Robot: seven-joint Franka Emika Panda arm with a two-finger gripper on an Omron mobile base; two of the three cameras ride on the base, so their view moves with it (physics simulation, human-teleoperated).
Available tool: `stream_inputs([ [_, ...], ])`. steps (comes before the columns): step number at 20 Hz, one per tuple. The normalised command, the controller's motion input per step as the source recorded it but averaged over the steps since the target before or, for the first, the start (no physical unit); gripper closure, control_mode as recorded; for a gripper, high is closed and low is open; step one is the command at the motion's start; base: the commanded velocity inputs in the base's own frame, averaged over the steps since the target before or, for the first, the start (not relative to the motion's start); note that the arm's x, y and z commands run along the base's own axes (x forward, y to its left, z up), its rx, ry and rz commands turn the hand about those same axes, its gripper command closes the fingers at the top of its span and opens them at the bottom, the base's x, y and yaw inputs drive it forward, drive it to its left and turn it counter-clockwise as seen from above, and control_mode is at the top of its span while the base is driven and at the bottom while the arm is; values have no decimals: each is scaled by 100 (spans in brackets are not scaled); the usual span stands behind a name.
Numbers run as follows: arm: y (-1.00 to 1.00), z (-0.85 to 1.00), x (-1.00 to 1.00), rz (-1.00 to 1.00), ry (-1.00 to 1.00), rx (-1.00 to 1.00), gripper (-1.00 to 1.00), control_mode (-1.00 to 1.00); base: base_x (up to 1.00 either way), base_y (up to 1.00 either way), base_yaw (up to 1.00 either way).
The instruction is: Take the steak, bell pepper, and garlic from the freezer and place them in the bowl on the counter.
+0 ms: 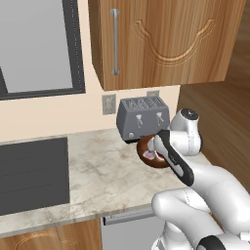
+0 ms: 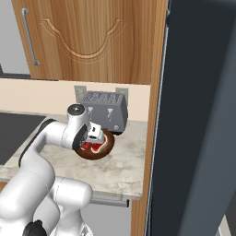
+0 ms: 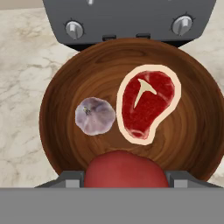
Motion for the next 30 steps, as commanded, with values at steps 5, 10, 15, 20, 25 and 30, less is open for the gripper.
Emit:
stream_inputs([
  [5,0,-27,8,0,0,0,-100,-100,0,0,0],
  [10,0,-4,24,0,0,0,-100,-100,0,0,0],
  [15,0,1,-3,0,0,0,-100,-100,0,0,0],
  [20,0,35,-26,-6,0,0,-100,-100,0,0,0],
  [25,0,51,-71,-9,0,0,-100,-100,0,0,0],
  [30,2,50,-76,-10,0,-2,-100,-100,0,0,0],
])
